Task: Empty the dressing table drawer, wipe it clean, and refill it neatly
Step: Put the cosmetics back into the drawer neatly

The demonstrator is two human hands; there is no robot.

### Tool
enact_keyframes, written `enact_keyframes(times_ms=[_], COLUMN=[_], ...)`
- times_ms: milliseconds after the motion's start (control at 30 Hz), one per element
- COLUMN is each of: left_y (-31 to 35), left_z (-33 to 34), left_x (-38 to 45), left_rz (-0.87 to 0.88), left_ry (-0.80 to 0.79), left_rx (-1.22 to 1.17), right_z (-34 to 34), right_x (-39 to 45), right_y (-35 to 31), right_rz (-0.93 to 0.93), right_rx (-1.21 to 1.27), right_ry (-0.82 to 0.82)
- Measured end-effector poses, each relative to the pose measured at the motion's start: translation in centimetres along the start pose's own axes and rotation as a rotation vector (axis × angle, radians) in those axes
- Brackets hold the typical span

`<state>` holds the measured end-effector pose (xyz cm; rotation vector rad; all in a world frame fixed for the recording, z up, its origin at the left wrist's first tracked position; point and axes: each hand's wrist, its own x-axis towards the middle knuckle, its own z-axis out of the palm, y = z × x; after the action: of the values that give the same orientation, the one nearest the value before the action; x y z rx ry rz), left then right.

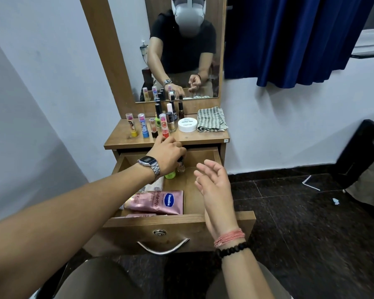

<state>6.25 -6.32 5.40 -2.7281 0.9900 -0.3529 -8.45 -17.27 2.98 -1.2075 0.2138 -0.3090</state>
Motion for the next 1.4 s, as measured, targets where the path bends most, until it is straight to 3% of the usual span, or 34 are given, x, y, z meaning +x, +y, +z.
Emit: enact_keyframes(times_ms=[567, 1400], left_y=[0.7, 0.9], left_z=[2.1, 3.0], left_x=[0.7, 0.9], left_rz=[-0.08, -0.091], left_ry=[0.055, 0.004], left_rx=[0.07, 0.114], right_z=[-0.2, -0.1], right_x=[-0.1, -0.4], right_y=[-0.2, -0.4], right_rz=[0.004, 0.015], right_rx=[-0.026, -0.038], right_ry=[-0.016, -0.018])
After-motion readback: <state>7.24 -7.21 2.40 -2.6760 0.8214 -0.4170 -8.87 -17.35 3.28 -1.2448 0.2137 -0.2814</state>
